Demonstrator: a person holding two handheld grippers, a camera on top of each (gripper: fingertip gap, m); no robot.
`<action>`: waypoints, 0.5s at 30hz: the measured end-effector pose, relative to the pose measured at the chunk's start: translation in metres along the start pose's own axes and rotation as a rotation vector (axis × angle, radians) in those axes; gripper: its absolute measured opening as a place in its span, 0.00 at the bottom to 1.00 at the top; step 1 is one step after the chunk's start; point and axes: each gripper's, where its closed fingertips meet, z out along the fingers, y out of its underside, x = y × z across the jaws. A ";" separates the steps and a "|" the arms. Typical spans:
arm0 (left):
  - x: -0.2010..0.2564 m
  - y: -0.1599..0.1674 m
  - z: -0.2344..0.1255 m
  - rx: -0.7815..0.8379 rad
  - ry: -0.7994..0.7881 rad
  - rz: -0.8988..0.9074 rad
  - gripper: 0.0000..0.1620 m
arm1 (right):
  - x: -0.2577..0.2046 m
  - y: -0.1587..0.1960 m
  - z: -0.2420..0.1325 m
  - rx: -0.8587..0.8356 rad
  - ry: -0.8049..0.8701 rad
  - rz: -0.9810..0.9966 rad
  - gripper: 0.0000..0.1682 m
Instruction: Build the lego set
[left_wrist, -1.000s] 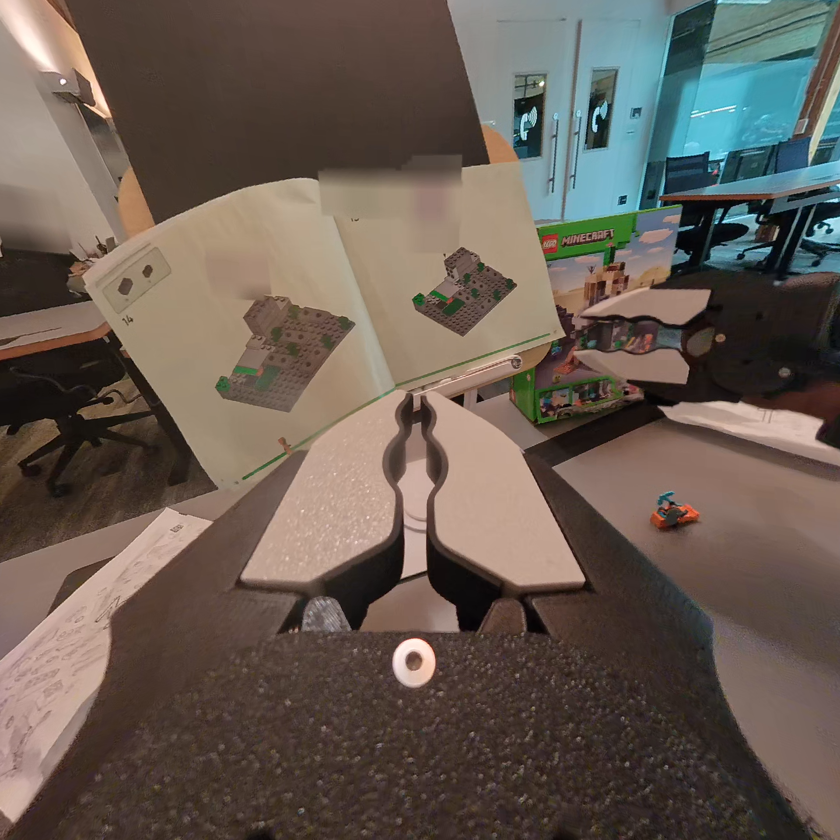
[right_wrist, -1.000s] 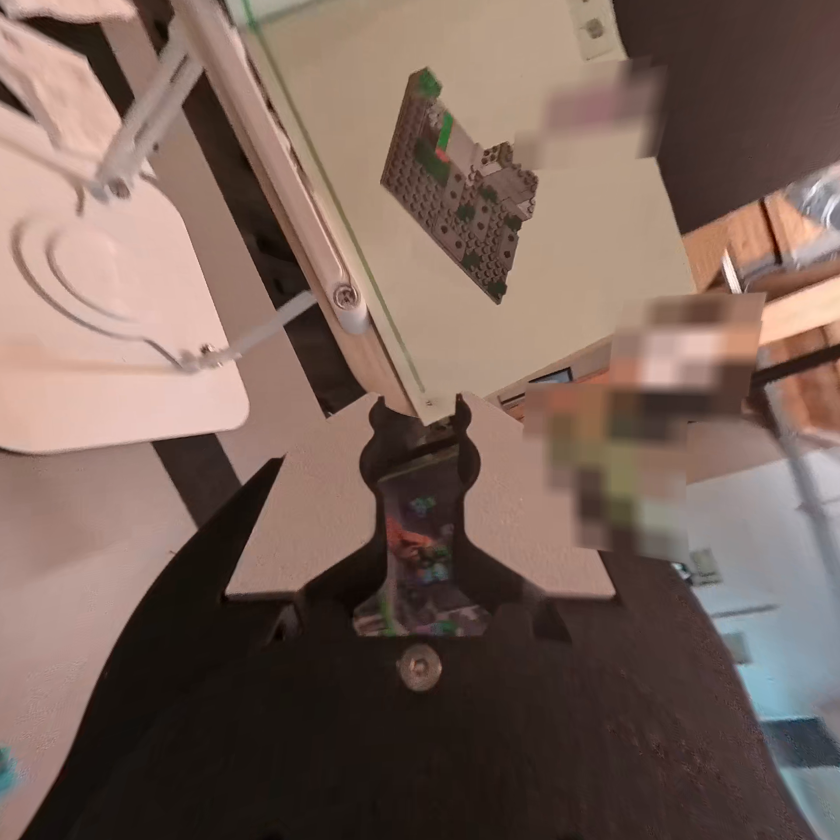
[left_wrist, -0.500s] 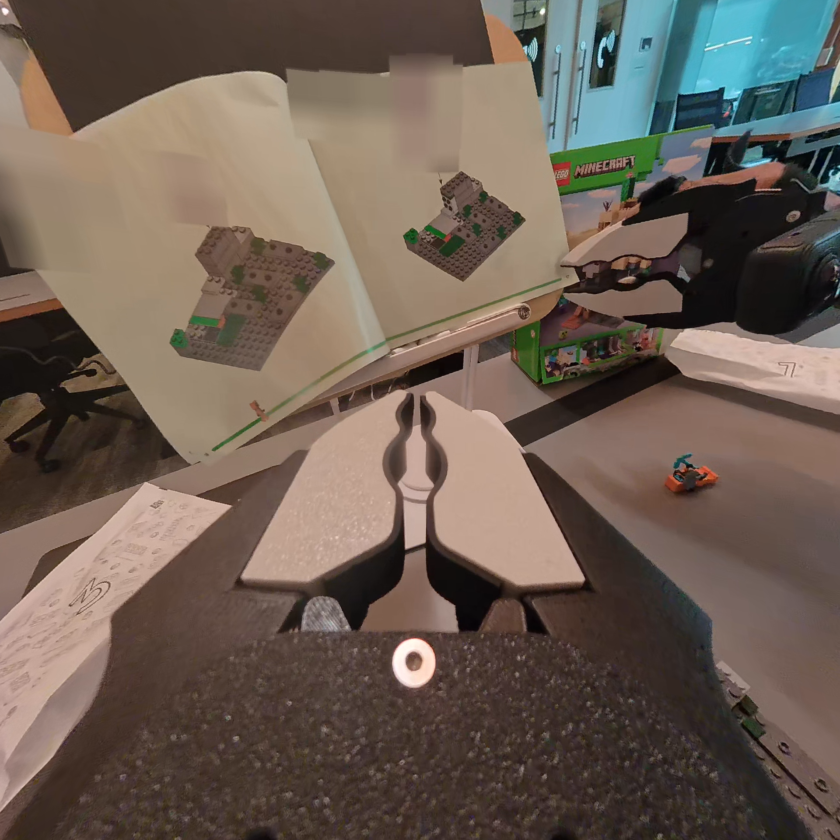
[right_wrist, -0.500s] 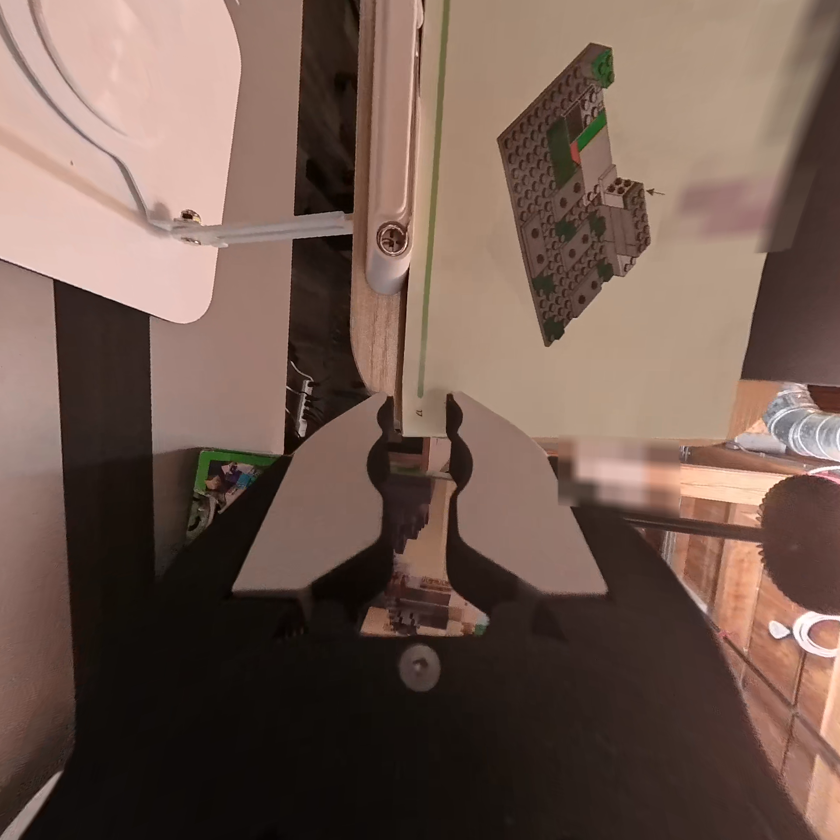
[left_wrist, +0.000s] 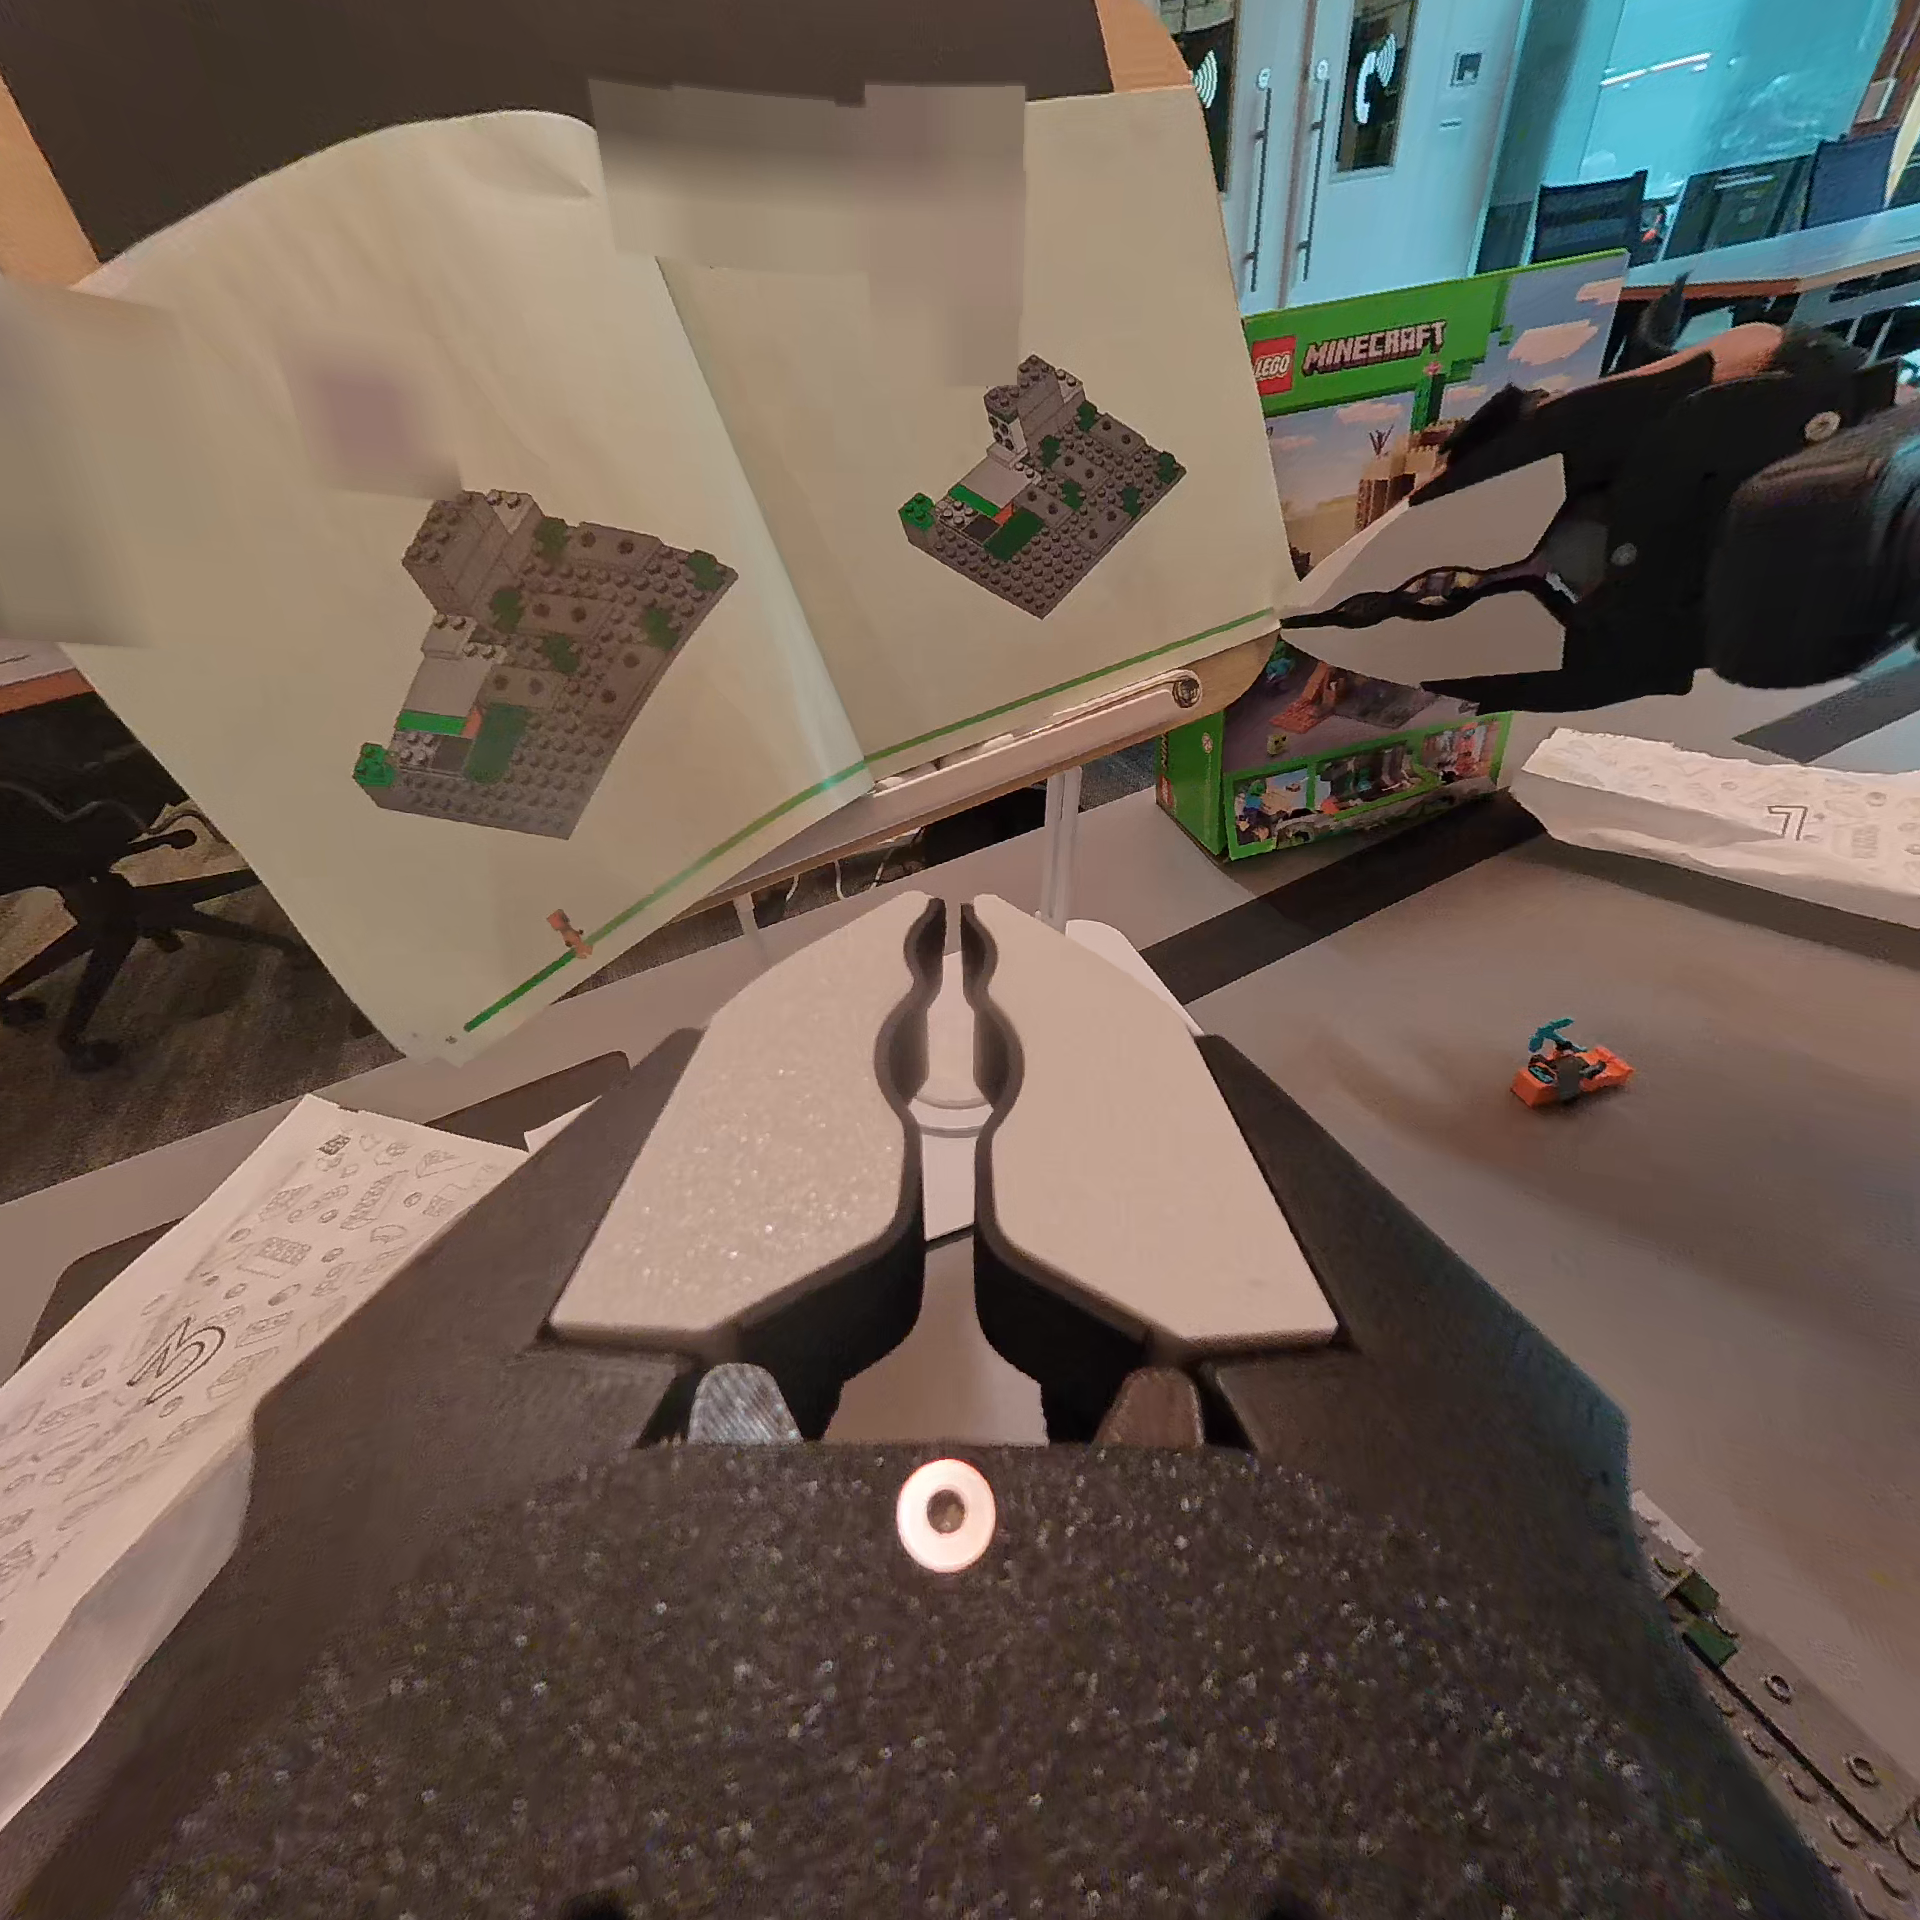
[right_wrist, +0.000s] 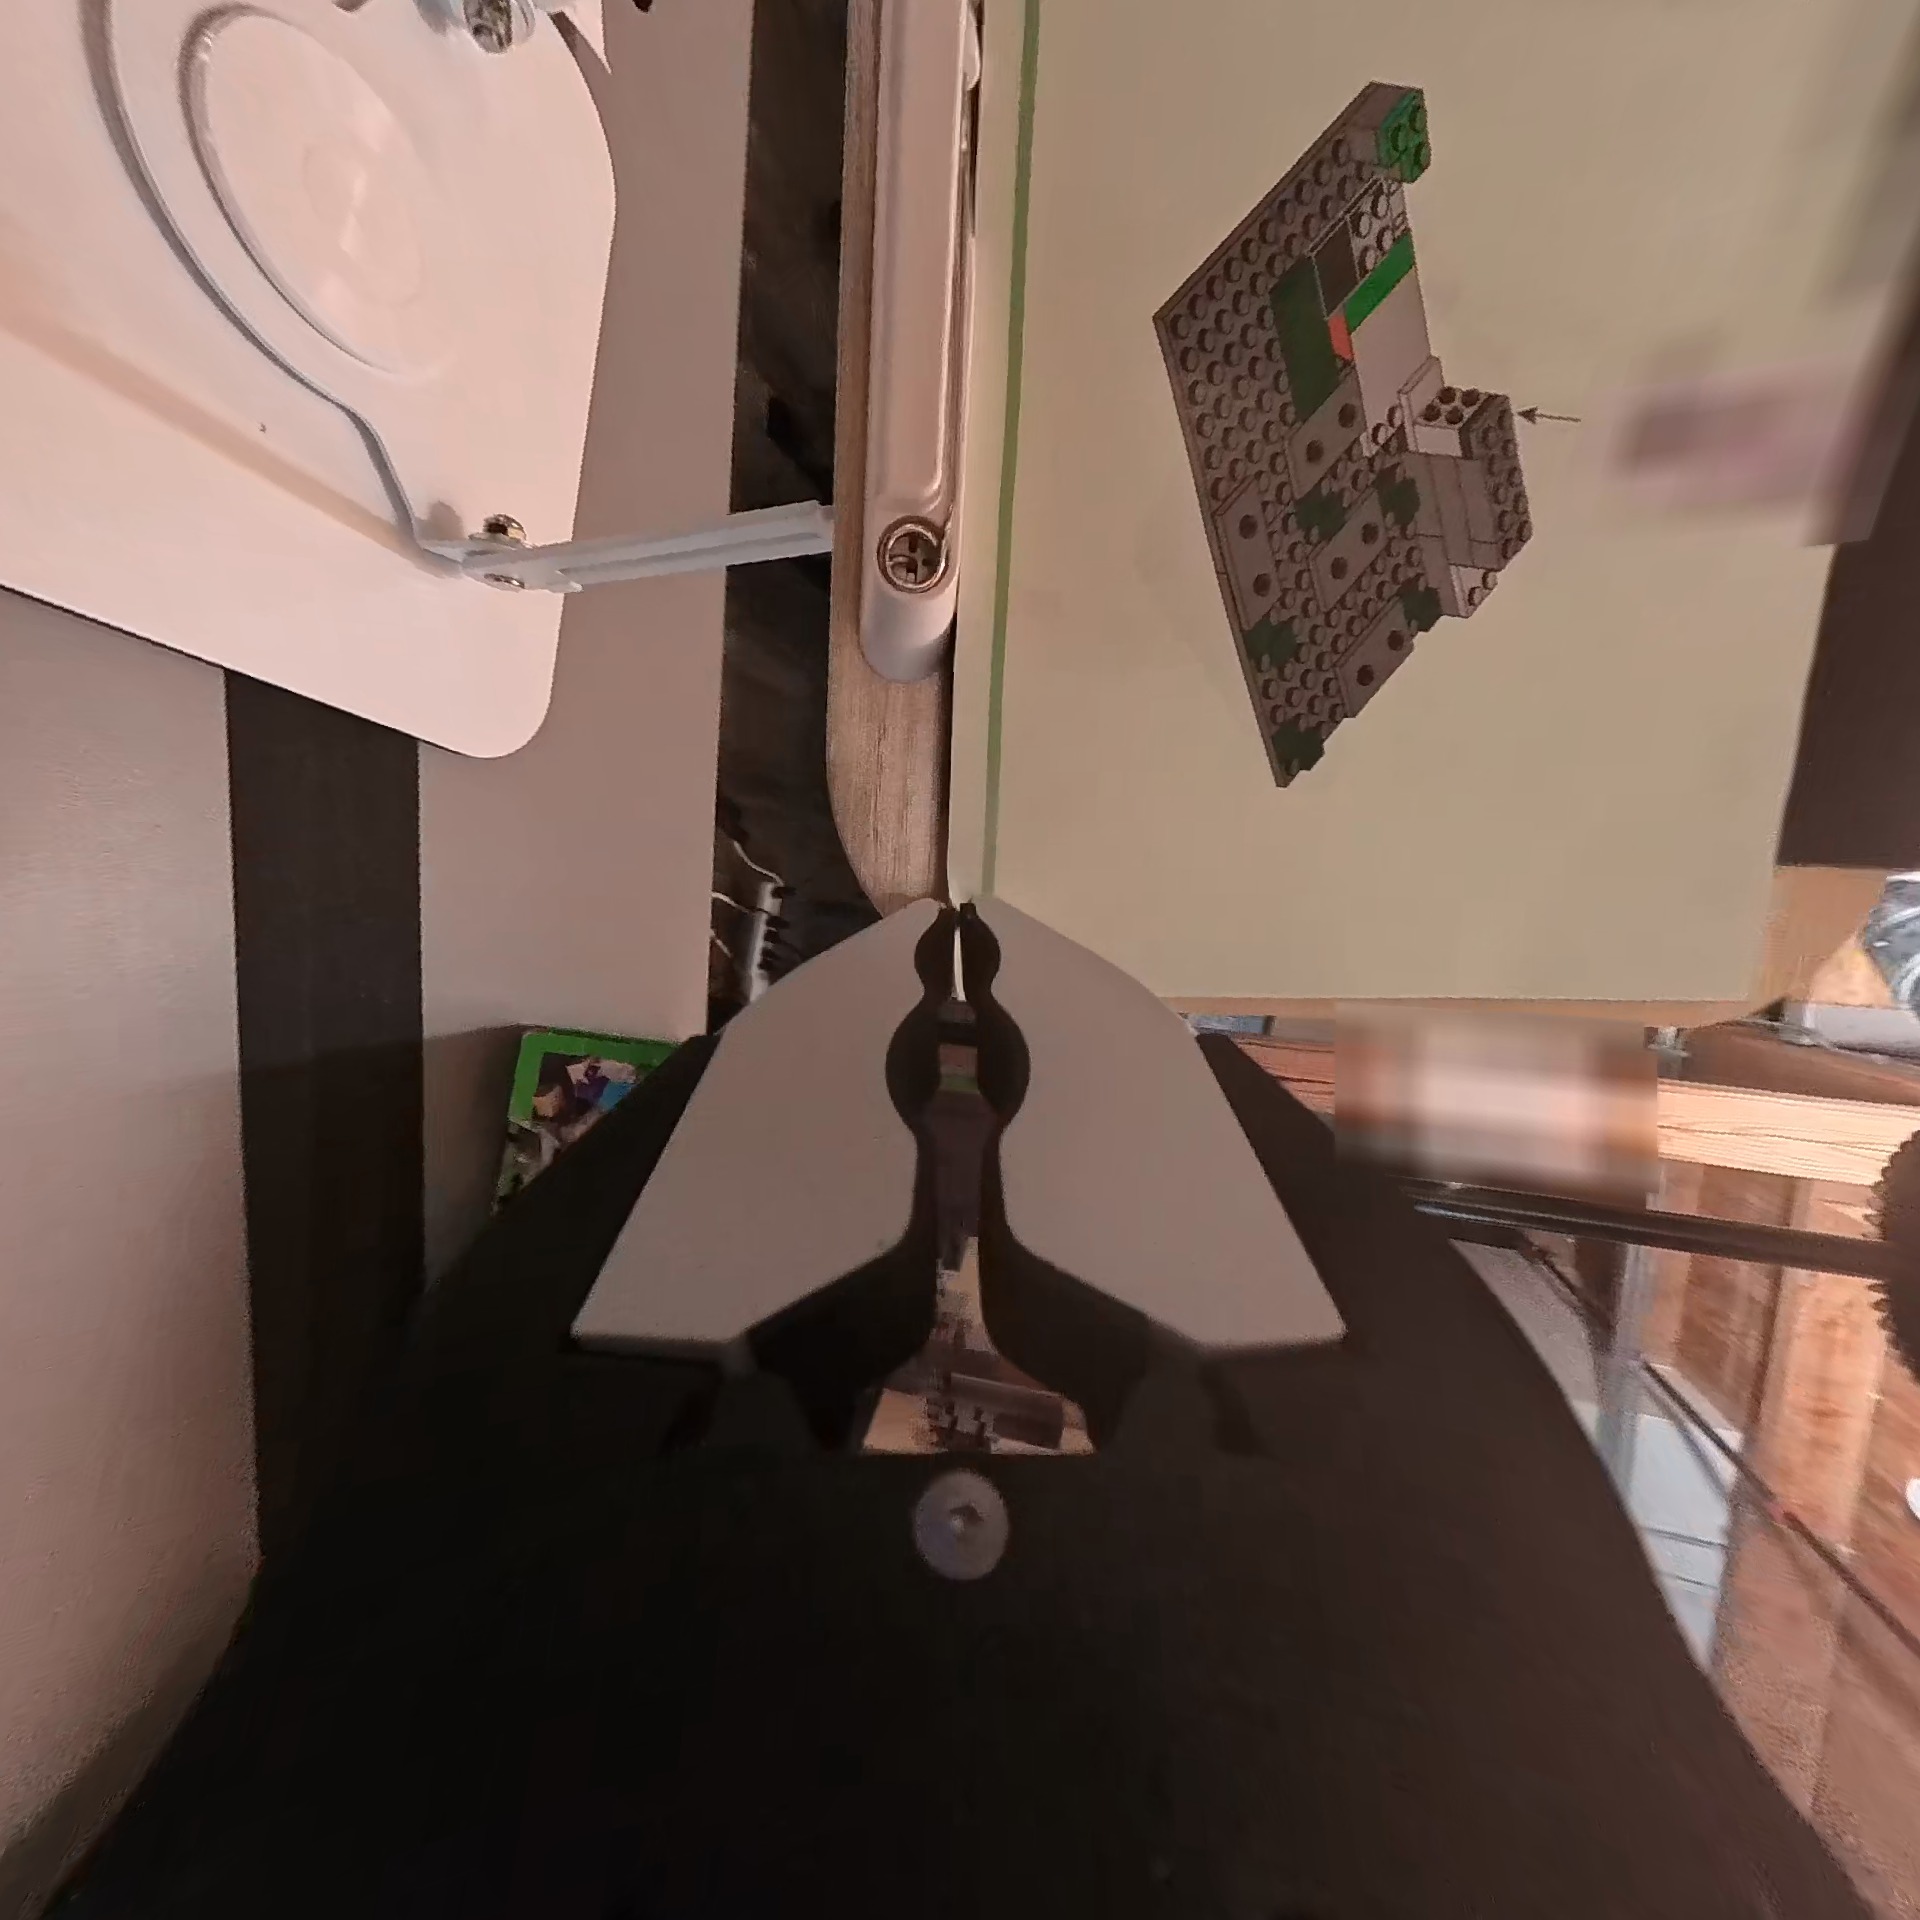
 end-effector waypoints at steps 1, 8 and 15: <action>0.001 0.000 0.000 0.000 0.002 0.000 0.01 | 0.000 0.000 0.000 0.003 -0.011 0.017 0.01; 0.006 0.002 0.002 -0.009 0.020 0.006 0.02 | -0.001 -0.002 -0.003 0.032 -0.148 0.200 0.00; 0.011 0.000 0.001 -0.010 0.040 0.010 0.02 | -0.001 -0.002 -0.004 0.028 -0.303 0.338 0.00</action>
